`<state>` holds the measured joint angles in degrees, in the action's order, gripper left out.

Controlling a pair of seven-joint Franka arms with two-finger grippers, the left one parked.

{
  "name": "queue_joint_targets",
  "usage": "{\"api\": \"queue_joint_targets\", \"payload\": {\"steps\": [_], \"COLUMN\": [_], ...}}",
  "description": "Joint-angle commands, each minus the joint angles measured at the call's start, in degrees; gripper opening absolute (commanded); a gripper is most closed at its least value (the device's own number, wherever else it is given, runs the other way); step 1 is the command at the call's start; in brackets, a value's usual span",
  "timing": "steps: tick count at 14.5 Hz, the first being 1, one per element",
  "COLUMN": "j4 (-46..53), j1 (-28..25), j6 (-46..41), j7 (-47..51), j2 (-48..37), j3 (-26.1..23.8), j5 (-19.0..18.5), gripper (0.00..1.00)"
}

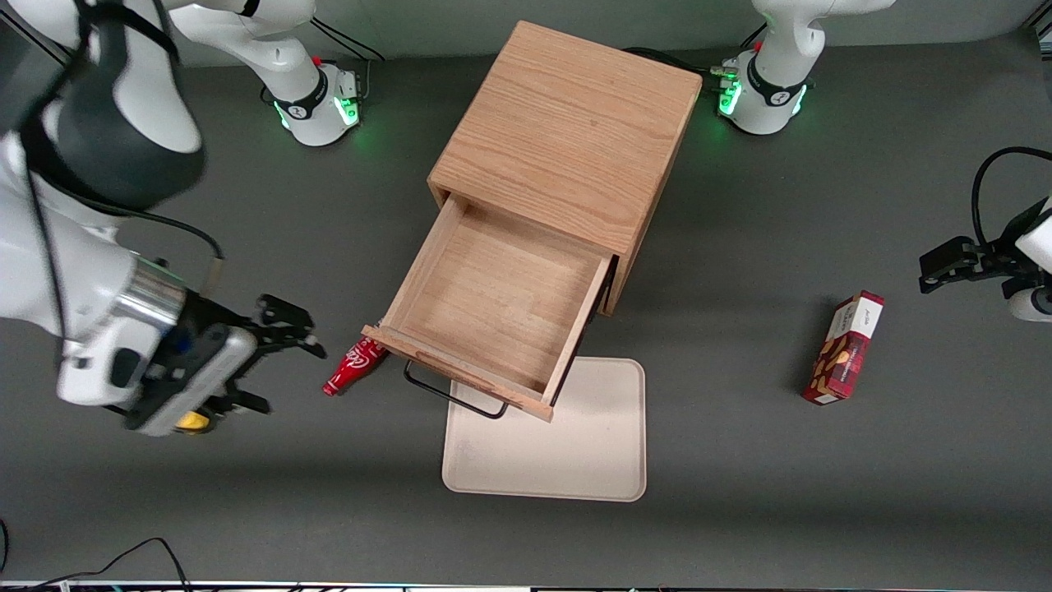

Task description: Open upper drawer

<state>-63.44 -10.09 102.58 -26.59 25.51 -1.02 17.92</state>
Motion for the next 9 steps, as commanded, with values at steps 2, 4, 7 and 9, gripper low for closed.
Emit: {"api": "queue_joint_targets", "payload": {"steps": [2, 4, 7, 9], "j4": [-10.71, -15.99, -23.03, -28.73], "j1": [3.93, 5.16, 6.66, 8.24], "j6": [-2.57, -2.3, -1.08, 1.46], "j7": [8.99, 15.05, 22.88, 24.92], "j2": [-10.8, -15.46, -20.83, -24.43], "j3": [0.14, 0.14, 0.06, 0.23], "j5": [-10.06, -16.05, -21.96, -21.96], "gripper": [1.0, 1.0, 1.0, 1.0]}}
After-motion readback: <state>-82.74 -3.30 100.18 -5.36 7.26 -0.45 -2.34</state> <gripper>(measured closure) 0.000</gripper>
